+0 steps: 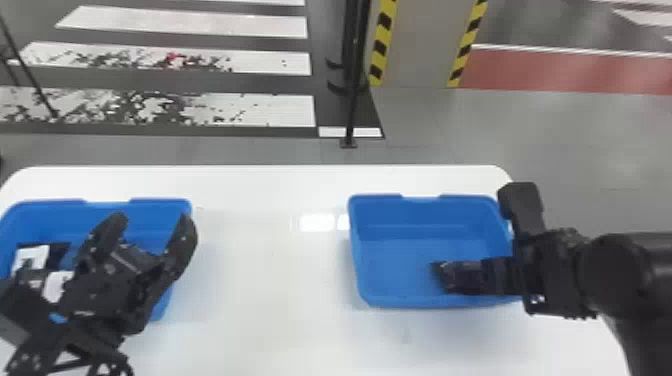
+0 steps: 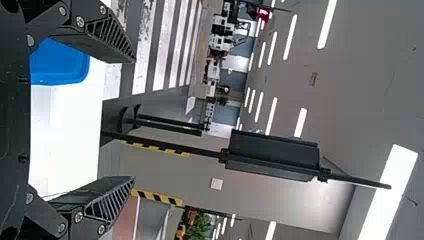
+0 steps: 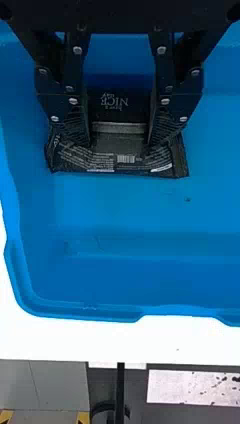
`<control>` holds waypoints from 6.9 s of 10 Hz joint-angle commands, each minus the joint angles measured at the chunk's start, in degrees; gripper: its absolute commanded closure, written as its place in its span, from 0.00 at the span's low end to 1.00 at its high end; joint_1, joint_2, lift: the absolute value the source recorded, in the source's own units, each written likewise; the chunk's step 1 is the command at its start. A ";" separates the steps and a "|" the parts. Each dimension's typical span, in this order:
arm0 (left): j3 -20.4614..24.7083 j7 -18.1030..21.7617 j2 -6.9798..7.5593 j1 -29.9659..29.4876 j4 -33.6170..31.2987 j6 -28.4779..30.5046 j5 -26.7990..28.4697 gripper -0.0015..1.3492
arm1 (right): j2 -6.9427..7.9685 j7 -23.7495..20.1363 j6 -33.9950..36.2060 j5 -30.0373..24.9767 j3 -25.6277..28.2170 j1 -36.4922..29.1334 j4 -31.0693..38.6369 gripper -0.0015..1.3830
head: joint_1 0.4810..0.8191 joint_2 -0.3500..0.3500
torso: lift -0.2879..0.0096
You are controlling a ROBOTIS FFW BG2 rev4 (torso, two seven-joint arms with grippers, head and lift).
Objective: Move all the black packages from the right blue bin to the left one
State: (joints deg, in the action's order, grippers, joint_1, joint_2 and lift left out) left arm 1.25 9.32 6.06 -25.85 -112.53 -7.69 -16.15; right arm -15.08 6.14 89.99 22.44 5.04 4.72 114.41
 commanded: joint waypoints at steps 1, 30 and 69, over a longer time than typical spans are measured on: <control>-0.11 0.00 0.00 -0.03 0.10 -0.47 -0.18 0.17 | 0.05 -0.34 0.09 1.21 -0.01 -1.20 1.53 0.87 | 0.63 0.36 | 0.45; -11.54 -0.53 2.55 1.38 -2.15 -4.41 -6.35 0.90 | -2.06 -24.86 -52.73 36.75 -23.77 -0.50 -8.88 0.83 | 0.63 0.80 | 0.45; -3.65 -10.81 -1.93 -1.15 2.35 -7.08 9.64 0.06 | 5.50 -23.28 -79.59 -7.81 4.10 -31.30 7.44 0.11 | 0.63 0.45 | 0.45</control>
State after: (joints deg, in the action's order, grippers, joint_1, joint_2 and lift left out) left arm -2.40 -1.49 4.13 -27.00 -110.16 -14.76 -6.46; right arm -9.58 -17.08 10.40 14.62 9.14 -26.55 121.85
